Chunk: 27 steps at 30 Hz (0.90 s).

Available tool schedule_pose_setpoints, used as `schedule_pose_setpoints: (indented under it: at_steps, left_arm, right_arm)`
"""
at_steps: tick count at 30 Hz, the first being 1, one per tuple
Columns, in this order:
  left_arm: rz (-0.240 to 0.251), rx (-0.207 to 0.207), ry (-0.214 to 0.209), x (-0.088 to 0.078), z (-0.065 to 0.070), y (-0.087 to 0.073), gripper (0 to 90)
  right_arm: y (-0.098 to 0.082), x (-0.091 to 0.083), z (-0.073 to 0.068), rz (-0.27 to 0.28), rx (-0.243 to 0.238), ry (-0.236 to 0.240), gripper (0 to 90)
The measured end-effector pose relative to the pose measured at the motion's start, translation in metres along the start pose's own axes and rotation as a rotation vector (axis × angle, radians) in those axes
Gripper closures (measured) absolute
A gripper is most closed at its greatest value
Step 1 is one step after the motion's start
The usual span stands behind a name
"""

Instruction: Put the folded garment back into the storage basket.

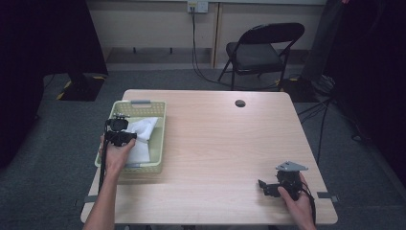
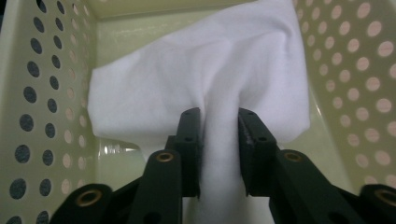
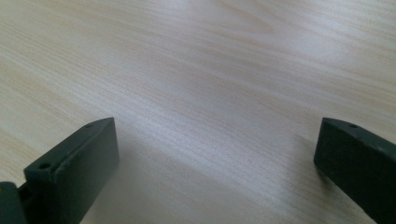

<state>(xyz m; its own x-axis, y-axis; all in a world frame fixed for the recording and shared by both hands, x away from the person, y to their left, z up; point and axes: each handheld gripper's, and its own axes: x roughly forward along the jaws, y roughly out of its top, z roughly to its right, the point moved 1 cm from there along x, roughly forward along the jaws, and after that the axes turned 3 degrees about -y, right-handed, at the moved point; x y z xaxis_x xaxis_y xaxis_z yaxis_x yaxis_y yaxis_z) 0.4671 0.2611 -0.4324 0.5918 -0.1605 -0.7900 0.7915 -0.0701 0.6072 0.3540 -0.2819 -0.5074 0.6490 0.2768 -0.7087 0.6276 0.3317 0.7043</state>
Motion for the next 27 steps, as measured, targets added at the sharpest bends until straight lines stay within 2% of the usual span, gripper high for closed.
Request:
schedule_pose_setpoints:
  at_steps: [3,5,8,12,14,18,21,22,24,27]
  left_arm:
    - [-0.008,-0.012,0.013,0.0006,0.0001,-0.0001,64.2]
    - [-0.017,-0.021,0.018,0.0012,-0.0005,-0.0003,53.9]
    - [-0.005,-0.041,0.034,0.0005,-0.0027,0.0002,43.4]
    - [-0.021,-0.066,0.028,0.0015,-0.0068,0.0005,28.2]
    - [-0.012,-0.067,0.024,0.0008,-0.0069,0.0001,24.0]
    - [-0.010,-0.043,0.025,0.0002,-0.0053,-0.0003,13.2]
    - [-0.038,-0.015,0.025,0.0022,-0.0029,-0.0003,6.9]
    - [-0.043,-0.006,0.038,0.0026,-0.0017,-0.0005,5.4]
    - [-0.049,0.008,0.044,0.0029,-0.0001,-0.0005,5.9]
    - [-0.029,-0.011,0.048,0.0016,-0.0003,-0.0006,5.9]
  right_arm:
    - [0.0000,0.0000,0.0000,0.000,0.000,0.000,0.0]
    - [0.0000,0.0000,0.0000,0.000,0.000,0.000,0.0]
    - [0.0000,0.0000,0.0000,0.000,0.000,0.000,0.0]
    - [0.0000,0.0000,0.0000,0.000,0.000,0.000,0.0]
    - [0.0000,0.0000,0.0000,0.000,0.000,0.000,0.0]
    - [0.0000,0.0000,0.0000,0.000,0.000,0.000,0.0]
    - [0.0000,0.0000,0.0000,0.000,0.000,0.000,0.0]
    - [0.0000,0.0000,0.0000,0.000,0.000,0.000,0.0]
    - [0.0000,0.0000,0.0000,0.000,0.000,0.000,0.0]
    - [0.0000,0.0000,0.0000,0.000,0.000,0.000,0.0]
